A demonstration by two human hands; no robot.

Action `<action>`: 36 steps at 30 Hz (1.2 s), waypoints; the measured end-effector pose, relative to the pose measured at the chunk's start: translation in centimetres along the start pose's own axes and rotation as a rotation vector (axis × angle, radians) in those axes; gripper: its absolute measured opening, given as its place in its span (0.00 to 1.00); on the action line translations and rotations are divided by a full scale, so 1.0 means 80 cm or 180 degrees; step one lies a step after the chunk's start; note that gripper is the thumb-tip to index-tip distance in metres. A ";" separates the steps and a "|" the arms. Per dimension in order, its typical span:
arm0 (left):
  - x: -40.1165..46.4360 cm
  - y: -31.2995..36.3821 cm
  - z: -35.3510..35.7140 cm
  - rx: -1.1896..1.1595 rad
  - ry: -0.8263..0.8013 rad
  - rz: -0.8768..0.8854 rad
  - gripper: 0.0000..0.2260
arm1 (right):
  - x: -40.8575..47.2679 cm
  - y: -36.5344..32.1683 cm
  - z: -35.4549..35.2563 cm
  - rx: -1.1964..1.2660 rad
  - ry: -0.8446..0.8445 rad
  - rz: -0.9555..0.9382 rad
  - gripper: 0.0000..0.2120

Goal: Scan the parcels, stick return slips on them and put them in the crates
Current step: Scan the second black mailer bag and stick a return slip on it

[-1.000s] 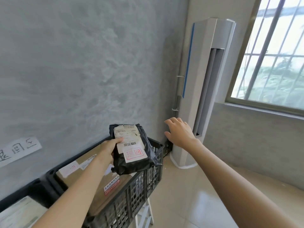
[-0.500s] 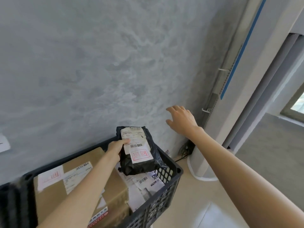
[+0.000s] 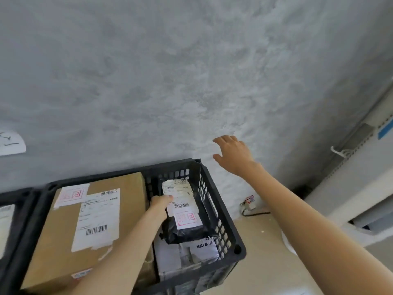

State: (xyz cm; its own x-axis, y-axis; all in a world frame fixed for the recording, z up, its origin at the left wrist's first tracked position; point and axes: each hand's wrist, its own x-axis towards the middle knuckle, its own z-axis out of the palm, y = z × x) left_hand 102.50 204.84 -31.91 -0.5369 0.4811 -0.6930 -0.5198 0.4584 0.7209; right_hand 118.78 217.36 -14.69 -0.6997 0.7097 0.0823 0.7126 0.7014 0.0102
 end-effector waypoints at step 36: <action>-0.064 0.110 -0.029 0.2540 0.0857 0.1791 0.21 | 0.072 -0.063 0.012 0.0212 -0.0168 -0.1159 0.27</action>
State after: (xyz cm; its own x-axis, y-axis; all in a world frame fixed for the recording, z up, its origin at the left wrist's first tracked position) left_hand 99.14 204.65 -22.01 -0.7502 0.6419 -0.1586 0.3981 0.6300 0.6668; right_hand 111.14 218.00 -15.20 -0.9096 0.4141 0.0338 0.4130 0.9100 -0.0356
